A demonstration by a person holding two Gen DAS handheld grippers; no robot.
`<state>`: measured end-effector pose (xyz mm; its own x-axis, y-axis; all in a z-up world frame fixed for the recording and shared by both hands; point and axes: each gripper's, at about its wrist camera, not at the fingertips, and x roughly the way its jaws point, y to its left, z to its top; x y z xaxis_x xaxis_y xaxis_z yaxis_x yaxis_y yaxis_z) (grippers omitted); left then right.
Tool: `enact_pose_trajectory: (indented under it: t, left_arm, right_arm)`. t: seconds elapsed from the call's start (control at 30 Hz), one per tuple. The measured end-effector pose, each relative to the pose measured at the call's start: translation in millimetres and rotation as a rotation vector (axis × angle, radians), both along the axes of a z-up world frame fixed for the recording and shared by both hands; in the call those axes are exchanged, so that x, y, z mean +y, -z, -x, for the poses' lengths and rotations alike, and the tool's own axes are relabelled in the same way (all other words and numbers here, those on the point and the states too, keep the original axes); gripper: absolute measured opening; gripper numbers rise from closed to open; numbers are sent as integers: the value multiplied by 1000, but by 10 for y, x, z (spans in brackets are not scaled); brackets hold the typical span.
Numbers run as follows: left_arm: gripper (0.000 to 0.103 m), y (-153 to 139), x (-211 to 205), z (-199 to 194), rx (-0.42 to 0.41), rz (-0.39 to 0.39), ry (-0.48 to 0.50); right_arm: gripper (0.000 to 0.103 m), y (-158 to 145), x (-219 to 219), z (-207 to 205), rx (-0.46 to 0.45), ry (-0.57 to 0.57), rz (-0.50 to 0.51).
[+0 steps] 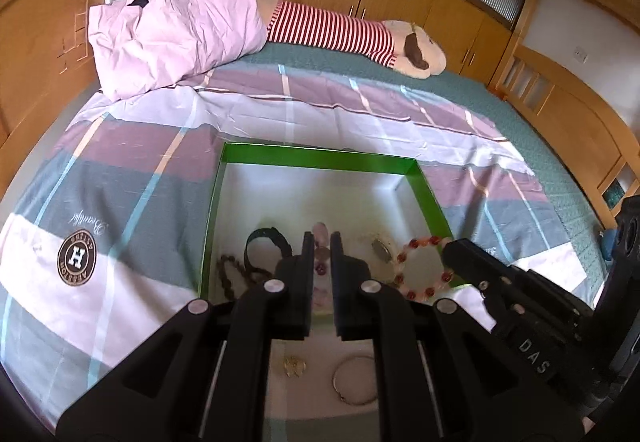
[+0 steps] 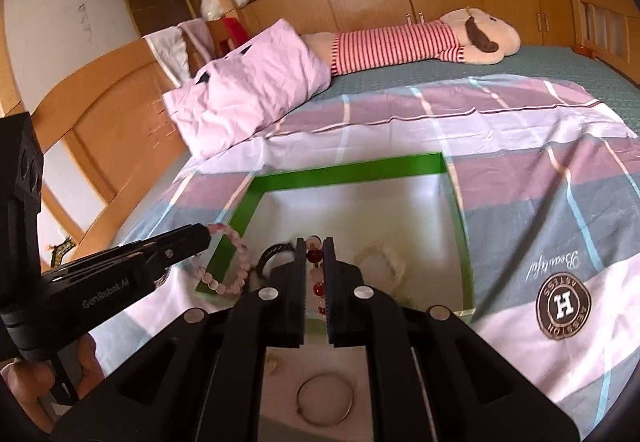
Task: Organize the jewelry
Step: 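Carry both bracelets over the green box and open both tools to drop them, then reach the right tool around the silver bangle while the left tool reaches the gold brooch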
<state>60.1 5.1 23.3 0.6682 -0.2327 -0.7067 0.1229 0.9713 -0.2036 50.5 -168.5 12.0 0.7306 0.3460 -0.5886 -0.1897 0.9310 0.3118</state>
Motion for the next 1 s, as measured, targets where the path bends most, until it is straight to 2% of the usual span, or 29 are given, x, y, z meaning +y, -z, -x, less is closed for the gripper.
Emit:
enact_pose_trajectory:
  t: [0.13, 0.27, 0.3, 0.37, 0.47, 0.53, 0.57, 0.63, 0.73, 0.8, 0.83, 0.93, 1.0]
  left_arm:
    - [8, 217, -17, -221, 67, -6, -2]
    - [8, 387, 6, -297, 126, -7, -11]
    - [9, 399, 14, -295, 128, -9, -12]
    - [9, 384, 25, -254, 123, -18, -11]
    - [10, 349, 45, -139, 125, -20, -1]
    - [19, 341, 64, -30, 134, -30, 2]
    - [28, 350, 82, 35, 138, -41, -3]
    - [31, 395, 110, 127, 155, -67, -9]
    - [35, 510, 145, 183, 197, -106, -12]
    - [47, 592, 184, 194, 225, -128, -31]
    - [49, 653, 211, 192, 252, -139, -43]
    - [52, 835, 294, 175, 343, -126, -60]
    - [56, 926, 334, 152, 390, -102, -61]
  right_arm:
    - [7, 147, -36, -180, 32, 33, 34]
    - [9, 295, -79, -313, 90, 45, 17]
    - [13, 299, -91, -317, 95, 54, 14]
    - [42, 266, -130, -287, 97, 65, -8]
    - [43, 178, -192, -188, 94, 55, -47]
    - [43, 139, -219, -105, 112, 25, -58]
    - [43, 145, -229, -42, 139, 2, -59]
    - [43, 192, -207, 28, 186, -27, -32]
    - [43, 369, -125, 105, 267, -48, 109]
    - [45, 501, -132, 112, 301, -27, 175]
    - [47, 565, -166, 105, 324, -14, 186]
    - [49, 785, -279, 96, 418, -18, 108]
    - [55, 846, -206, 127, 434, -58, 125]
